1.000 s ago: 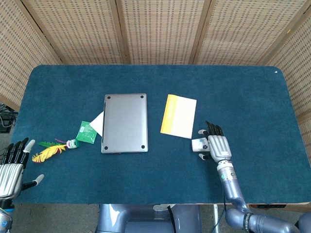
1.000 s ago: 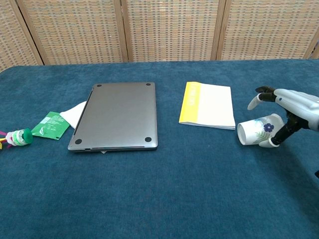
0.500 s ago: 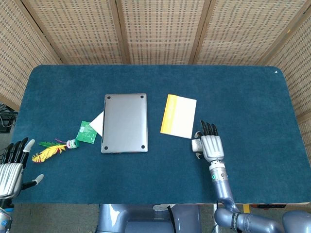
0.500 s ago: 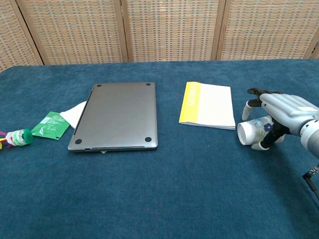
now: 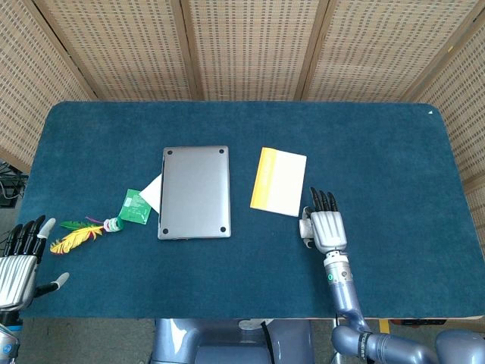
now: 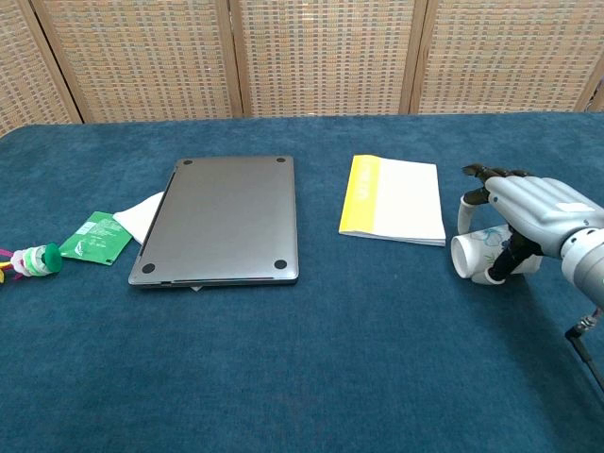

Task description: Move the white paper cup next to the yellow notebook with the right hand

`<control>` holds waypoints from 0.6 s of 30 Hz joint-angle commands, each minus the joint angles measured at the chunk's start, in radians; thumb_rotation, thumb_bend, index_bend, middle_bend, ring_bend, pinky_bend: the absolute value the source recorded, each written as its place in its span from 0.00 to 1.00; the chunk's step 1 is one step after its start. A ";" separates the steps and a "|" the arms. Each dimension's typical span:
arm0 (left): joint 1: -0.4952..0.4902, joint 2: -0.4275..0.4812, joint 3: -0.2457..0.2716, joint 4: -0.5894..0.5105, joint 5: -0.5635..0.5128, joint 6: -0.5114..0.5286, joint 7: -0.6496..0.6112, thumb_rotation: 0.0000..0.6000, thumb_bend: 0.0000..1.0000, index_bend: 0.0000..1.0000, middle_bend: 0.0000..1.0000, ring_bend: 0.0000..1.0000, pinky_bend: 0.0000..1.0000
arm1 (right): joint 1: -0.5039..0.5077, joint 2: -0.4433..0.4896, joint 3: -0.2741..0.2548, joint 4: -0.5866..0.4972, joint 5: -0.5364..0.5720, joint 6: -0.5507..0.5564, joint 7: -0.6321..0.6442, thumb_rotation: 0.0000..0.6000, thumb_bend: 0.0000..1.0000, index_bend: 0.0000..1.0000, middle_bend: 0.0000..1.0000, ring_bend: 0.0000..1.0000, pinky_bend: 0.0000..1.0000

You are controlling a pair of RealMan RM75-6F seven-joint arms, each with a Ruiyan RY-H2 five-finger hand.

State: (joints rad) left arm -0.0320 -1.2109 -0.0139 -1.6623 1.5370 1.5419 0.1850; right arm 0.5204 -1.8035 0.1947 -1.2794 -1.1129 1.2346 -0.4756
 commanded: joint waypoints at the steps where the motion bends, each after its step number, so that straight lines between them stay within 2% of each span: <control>1: -0.001 0.000 0.000 0.000 -0.001 -0.002 0.001 1.00 0.15 0.00 0.00 0.00 0.00 | -0.002 -0.001 0.000 0.003 -0.005 0.001 0.003 1.00 0.23 0.51 0.00 0.00 0.00; 5: -0.001 -0.002 0.000 0.002 -0.001 -0.002 0.004 1.00 0.15 0.00 0.00 0.00 0.00 | -0.009 0.011 0.006 -0.020 -0.022 0.008 0.033 1.00 0.23 0.51 0.00 0.00 0.00; 8: -0.002 -0.004 -0.001 0.004 -0.003 -0.003 0.006 1.00 0.15 0.00 0.00 0.00 0.00 | -0.021 0.033 0.020 -0.076 -0.041 0.013 0.113 1.00 0.23 0.51 0.00 0.00 0.00; 15: -0.001 -0.006 0.000 0.001 0.001 0.000 0.014 1.00 0.15 0.00 0.00 0.00 0.00 | -0.054 0.136 0.112 -0.292 0.032 -0.071 0.389 1.00 0.23 0.52 0.00 0.00 0.00; 18: -0.001 -0.009 0.003 0.002 0.004 -0.001 0.022 1.00 0.15 0.00 0.00 0.00 0.00 | -0.062 0.173 0.132 -0.338 0.058 -0.110 0.460 1.00 0.23 0.52 0.00 0.00 0.00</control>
State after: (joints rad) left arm -0.0331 -1.2194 -0.0119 -1.6606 1.5404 1.5417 0.2054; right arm 0.4733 -1.6749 0.2931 -1.5617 -1.0883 1.1678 -0.0820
